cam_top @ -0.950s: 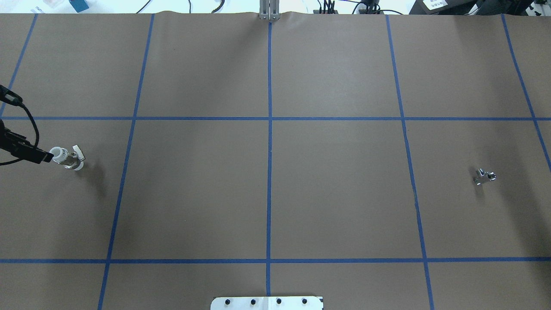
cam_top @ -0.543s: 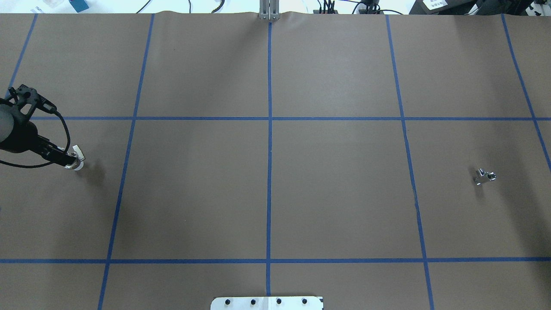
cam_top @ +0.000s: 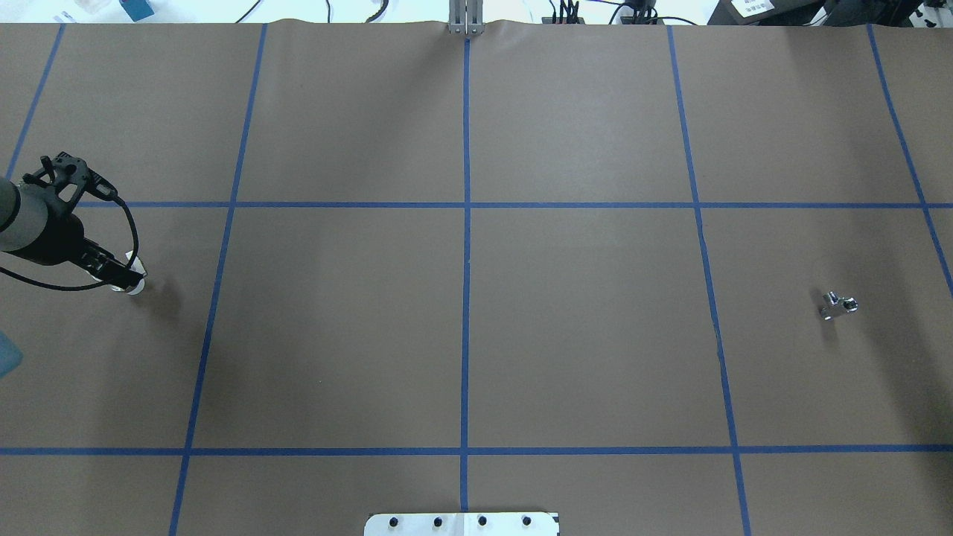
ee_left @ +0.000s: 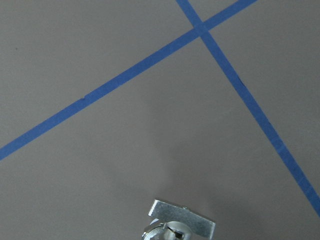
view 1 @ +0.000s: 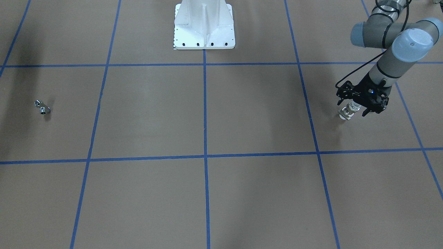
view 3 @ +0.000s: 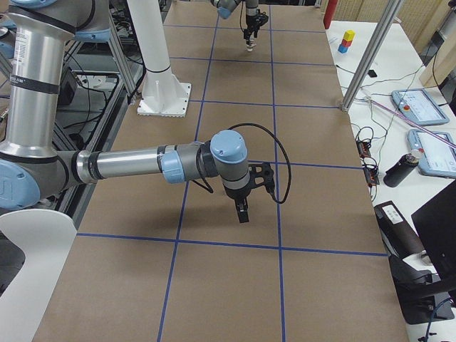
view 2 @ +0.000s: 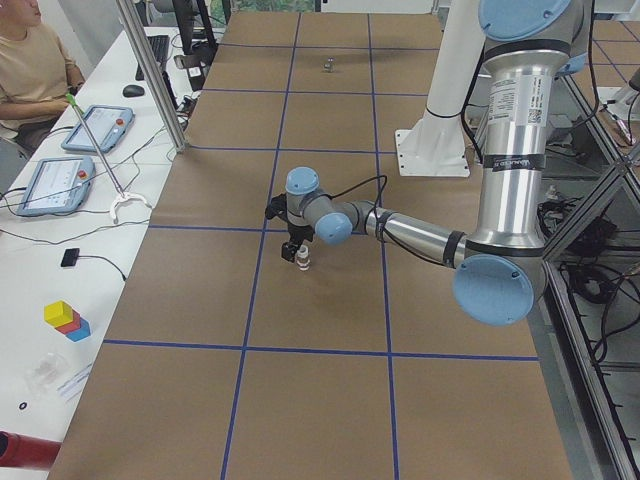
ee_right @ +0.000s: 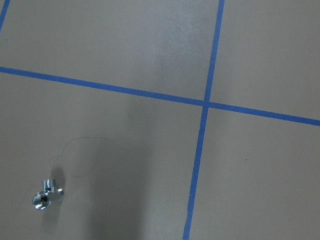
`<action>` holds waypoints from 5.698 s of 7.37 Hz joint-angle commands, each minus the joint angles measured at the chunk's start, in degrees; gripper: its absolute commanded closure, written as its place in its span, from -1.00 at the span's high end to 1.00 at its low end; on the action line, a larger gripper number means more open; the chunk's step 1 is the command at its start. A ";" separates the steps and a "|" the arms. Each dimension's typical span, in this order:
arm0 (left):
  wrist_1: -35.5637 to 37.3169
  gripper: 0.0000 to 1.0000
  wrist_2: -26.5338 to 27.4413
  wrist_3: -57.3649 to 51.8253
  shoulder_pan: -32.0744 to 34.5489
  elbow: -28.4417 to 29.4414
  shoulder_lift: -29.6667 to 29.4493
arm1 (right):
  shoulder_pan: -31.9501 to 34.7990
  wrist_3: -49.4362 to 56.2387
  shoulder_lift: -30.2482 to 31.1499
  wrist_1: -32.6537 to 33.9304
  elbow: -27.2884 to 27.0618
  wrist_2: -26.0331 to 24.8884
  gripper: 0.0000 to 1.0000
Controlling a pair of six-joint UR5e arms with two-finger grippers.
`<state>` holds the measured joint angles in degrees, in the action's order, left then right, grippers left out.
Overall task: Assemble PPR valve and pipe with both arms
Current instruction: 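Lower the left gripper onto the white PPR valve and grasp it, then carry the valve with the left gripper to the table centre and set it upright, then open the left gripper and withdraw the left arm from the valve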
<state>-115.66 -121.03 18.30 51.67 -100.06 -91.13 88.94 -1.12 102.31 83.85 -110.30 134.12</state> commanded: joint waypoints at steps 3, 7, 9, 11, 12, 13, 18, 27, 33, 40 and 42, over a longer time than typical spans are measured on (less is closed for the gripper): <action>0.00 -0.27 0.00 -0.10 -0.52 0.48 0.07 | 0.00 0.07 0.09 -0.09 0.00 0.00 1.00; 0.69 -1.00 -1.57 0.59 -0.26 -3.63 0.34 | 0.00 0.07 0.00 -0.09 0.00 0.00 1.00; 0.70 -1.00 -2.11 15.60 -0.69 -5.40 -2.10 | 0.00 0.07 0.00 0.00 0.00 0.09 1.00; 2.53 -1.00 -1.67 33.19 -4.45 -5.15 -9.03 | 0.00 0.07 0.00 0.00 0.00 0.00 1.00; 8.46 -1.00 -0.45 43.12 -6.91 -5.23 -14.90 | 0.00 -0.02 0.00 0.00 0.00 0.00 1.00; 16.70 -1.00 4.18 50.18 -10.85 -5.15 -22.00 | 0.00 0.07 0.09 0.00 0.00 0.09 1.00; 26.28 -1.00 11.87 70.63 -20.99 14.30 -50.32 | 0.00 -0.02 0.00 0.00 0.00 0.09 1.00; 18.19 -0.07 12.31 63.54 -21.09 23.77 -52.84 | 0.00 -0.20 0.00 0.18 0.00 0.53 1.00; 25.44 1.00 11.53 54.96 -19.16 10.48 -48.39 | 0.00 -0.20 0.00 0.09 0.00 0.97 1.00; 42.18 1.00 -7.69 -15.00 18.81 -25.29 -4.54 | -20.43 -37.50 1.05 -22.81 -1.23 -0.67 1.00; 41.58 1.00 -9.83 -30.27 31.07 -21.68 3.90 | -28.79 -37.81 0.70 -23.38 -1.41 -7.36 1.00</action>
<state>-73.70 -129.12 -1.24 74.68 -123.50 -92.73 65.36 -37.63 103.12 61.49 -111.64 130.40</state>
